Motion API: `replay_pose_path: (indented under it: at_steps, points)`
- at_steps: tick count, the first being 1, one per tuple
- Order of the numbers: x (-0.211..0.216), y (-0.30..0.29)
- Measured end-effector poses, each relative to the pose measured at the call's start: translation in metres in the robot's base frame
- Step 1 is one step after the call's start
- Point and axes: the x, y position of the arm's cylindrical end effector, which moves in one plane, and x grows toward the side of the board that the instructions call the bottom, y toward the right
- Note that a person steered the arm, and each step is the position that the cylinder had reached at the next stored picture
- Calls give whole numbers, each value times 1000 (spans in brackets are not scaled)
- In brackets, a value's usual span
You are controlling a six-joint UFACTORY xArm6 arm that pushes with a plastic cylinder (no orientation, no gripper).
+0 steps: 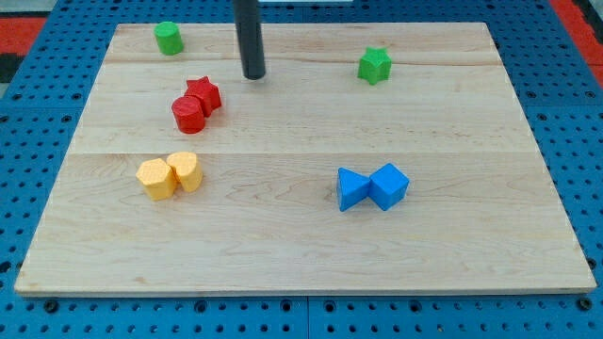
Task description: Point at bottom center
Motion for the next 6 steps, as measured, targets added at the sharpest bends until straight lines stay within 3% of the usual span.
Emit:
replay_pose_path:
  at_steps: [2,4,6]
  points:
    - [61,80]
    - [123,47]
    - [214,3]
